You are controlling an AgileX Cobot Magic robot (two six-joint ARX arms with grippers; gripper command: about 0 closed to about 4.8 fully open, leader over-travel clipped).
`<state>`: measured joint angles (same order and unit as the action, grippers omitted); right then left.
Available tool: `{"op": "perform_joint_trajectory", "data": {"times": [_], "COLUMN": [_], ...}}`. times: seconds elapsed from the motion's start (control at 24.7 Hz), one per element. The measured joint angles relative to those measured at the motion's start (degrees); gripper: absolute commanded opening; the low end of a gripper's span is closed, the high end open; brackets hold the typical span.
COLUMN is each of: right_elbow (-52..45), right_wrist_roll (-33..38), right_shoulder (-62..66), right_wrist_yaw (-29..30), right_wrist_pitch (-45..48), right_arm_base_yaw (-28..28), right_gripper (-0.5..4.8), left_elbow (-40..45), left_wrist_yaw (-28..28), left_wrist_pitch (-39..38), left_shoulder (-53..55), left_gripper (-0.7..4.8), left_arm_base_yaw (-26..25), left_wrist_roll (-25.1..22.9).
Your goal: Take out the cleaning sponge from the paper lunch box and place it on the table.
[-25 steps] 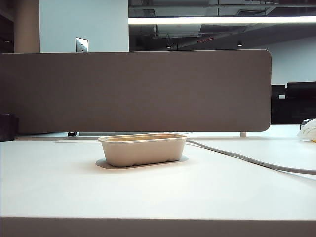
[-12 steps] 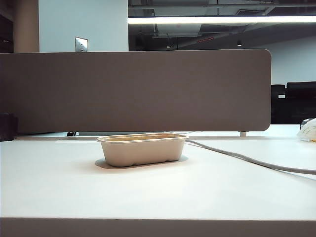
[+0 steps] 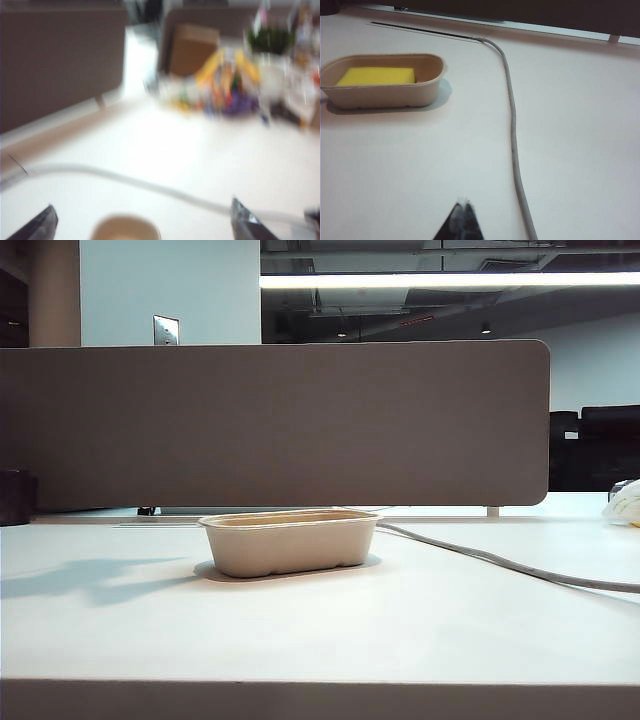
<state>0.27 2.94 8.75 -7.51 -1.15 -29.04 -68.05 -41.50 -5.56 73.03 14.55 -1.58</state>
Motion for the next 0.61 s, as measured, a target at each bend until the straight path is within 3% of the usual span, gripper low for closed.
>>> {"op": "perform_joint_trajectory", "data": {"times": [0.16, 0.45, 0.61], "right_elbow": [0.0, 0.0, 0.0], "right_wrist_roll": [0.0, 0.0, 0.0], "right_shoulder": [-0.02, -0.02, 0.0], "right_wrist_yaw": [-0.02, -0.02, -0.02], "right_wrist_pitch": [0.02, 0.02, 0.02], "right_arm_base_yaw": [0.0, 0.02, 0.02], "right_gripper": [-0.05, -0.05, -0.05], "left_elbow": [-16.35, -18.51, -18.51], "left_wrist_yaw": [-0.33, 6.29, 15.47], "left_wrist_pitch": [-19.02, -24.17, -25.42], "left_shoulder": [18.4, 34.03, 37.79], "left_gripper": [4.63, 4.57, 4.21], "left_arm_base_yaw": [4.17, 6.97, 10.43], "left_wrist_roll": [-10.23, -14.69, -18.32]}}
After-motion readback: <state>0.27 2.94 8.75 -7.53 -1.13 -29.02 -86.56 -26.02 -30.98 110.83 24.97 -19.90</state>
